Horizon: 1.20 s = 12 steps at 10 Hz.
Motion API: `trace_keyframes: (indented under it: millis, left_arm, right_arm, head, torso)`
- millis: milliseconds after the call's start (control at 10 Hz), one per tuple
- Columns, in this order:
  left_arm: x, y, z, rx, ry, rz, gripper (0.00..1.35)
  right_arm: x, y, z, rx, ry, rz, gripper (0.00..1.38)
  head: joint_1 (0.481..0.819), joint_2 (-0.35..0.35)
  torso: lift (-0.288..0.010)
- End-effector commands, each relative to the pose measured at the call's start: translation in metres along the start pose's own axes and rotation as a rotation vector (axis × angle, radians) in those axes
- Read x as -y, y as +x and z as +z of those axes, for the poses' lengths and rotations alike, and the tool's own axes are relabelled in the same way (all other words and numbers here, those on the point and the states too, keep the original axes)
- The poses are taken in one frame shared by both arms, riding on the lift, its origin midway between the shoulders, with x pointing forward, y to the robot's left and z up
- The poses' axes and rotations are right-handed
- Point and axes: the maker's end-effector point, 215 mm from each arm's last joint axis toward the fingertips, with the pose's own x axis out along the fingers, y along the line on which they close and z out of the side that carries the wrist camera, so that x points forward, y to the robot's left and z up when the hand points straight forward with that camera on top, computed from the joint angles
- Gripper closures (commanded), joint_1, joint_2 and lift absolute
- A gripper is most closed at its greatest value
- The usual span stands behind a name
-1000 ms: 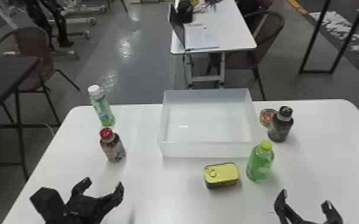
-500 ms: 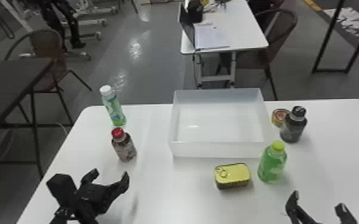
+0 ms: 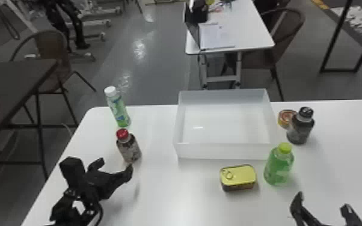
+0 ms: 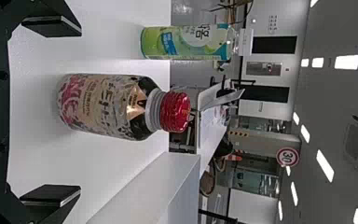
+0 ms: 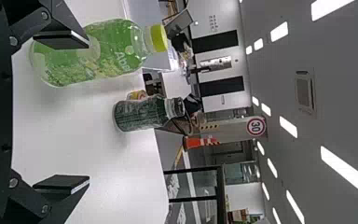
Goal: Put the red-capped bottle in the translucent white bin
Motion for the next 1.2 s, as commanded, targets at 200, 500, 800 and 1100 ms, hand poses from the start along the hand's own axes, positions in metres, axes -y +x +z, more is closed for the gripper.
trace_keyframes:
  millis: [200, 500, 800, 1100]
  left_arm:
    - [-0.007, 0.038, -0.003, -0.047, 0.048, -0.085, 0.11]
    - [0.001, 0.07, -0.006, -0.092, 0.074, -0.168, 0.1]
    - [0.01, 0.084, -0.005, -0.119, 0.119, -0.23, 0.12]
    - [0.006, 0.081, -0.005, -0.098, 0.118, -0.206, 0.78]
  right_arm:
    - [-0.003, 0.002, 0.0, 0.001, 0.004, 0.006, 0.25]
    - [-0.004, 0.003, -0.001, -0.001, 0.005, 0.012, 0.25]
    - [-0.005, 0.003, -0.001, -0.002, 0.01, 0.014, 0.25]
    - [-0.004, 0.002, -0.002, -0.004, 0.013, 0.011, 0.25]
  head:
    - [0.695, 0.19]
    - [0.695, 0.179]
    - [0.695, 0.157]
    - [0.695, 0.155]
  torso:
    - [-0.078]
    - [-0.078]
    - [-0.078]
    - [-0.078]
